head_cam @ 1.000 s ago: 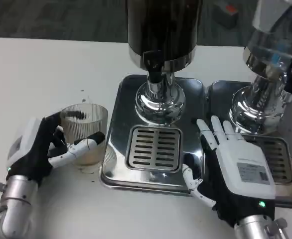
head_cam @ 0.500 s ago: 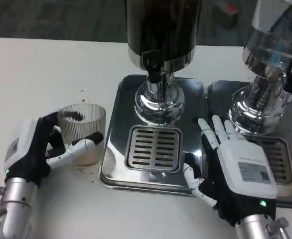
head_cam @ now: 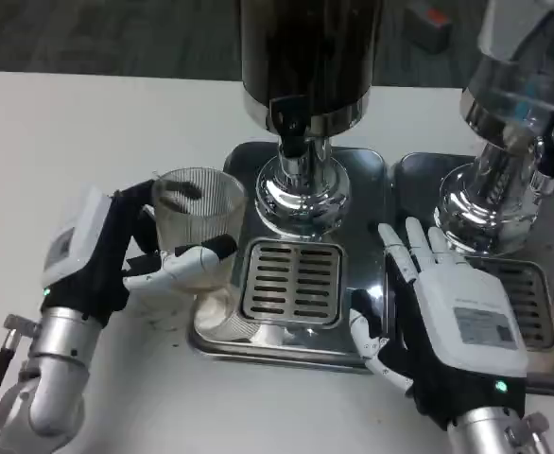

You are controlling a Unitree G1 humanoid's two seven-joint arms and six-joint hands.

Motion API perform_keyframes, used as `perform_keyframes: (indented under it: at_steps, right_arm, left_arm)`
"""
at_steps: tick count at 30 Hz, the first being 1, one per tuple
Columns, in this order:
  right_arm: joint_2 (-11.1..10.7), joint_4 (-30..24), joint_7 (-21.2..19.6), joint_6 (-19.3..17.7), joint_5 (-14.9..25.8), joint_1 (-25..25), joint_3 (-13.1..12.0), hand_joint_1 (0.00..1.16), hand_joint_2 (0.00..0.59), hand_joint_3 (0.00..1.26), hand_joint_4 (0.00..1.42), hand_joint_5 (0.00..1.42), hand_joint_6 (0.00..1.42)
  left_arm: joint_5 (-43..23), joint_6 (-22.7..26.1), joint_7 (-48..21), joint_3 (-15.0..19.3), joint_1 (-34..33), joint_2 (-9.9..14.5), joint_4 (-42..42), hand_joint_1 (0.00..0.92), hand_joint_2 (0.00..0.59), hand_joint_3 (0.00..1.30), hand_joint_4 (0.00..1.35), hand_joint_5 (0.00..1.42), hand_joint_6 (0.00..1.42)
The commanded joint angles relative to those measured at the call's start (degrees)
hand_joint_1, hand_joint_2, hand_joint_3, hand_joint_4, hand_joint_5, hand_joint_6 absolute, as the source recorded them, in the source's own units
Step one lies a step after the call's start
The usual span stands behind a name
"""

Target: Grasp the cup under the faucet to collect the drink, then remove the cup.

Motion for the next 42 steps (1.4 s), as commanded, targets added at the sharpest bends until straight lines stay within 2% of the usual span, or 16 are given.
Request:
perform_keyframes:
  at_steps: [1,7,19,24,28,32,36,42]
  right_arm:
    - [1.2,-2.7,-1.1,2.5,-1.9,1.5,-0.5,0.36,0.538,0.11,0.00,0.00,0.02]
    - [1.7,-5.7,-1.2,4.3,-2.8,3.0,-1.5,0.36,0.543,0.11,0.00,0.00,0.02]
    - [2.6,-6.7,-1.3,4.9,-3.5,4.5,-1.4,0.37,0.544,0.11,0.00,0.00,0.02]
    - [3.0,-7.0,-1.5,5.3,-3.9,5.0,-1.2,0.37,0.545,0.11,0.00,0.00,0.02]
    - [3.3,-7.6,-1.4,5.8,-4.4,5.9,-1.0,0.37,0.545,0.11,0.00,0.00,0.02]
    - [3.3,-7.8,-1.2,5.9,-4.7,6.2,-1.0,0.37,0.545,0.11,0.00,0.00,0.02]
    - [3.7,-7.7,-1.3,5.9,-5.0,6.4,-0.8,0.37,0.545,0.11,0.00,0.00,0.02]
    - [3.7,-6.8,-1.0,5.4,-4.2,6.1,-0.9,0.37,0.545,0.11,0.00,0.00,0.02]
  left_arm:
    - [4.5,0.6,3.5,-3.4,-3.0,-0.1,0.2,0.459,0.081,0.59,0.67,0.88,0.93]
    - [7.2,2.3,6.4,-5.9,-5.3,-2.1,1.8,0.457,0.078,0.59,0.67,0.88,0.93]
    - [11.3,8.0,14.3,-10.8,-10.5,-7.3,4.9,0.452,0.075,0.59,0.67,0.86,0.91]
    - [13.0,10.6,17.5,-12.8,-11.0,-8.4,6.3,0.451,0.074,0.58,0.66,0.87,0.91]
    - [12.7,12.3,18.8,-13.4,-11.0,-10.4,7.3,0.423,0.074,0.56,0.63,0.85,0.88]
    - [14.8,13.9,22.1,-15.5,-10.6,-11.7,7.6,0.401,0.068,0.56,0.63,0.85,0.88]
    - [15.3,14.8,23.0,-17.1,-9.9,-11.7,8.3,0.380,0.065,0.55,0.61,0.85,0.86]
    - [14.7,13.9,23.0,-17.5,-8.9,-9.6,8.1,0.278,0.058,0.53,0.59,0.83,0.81]
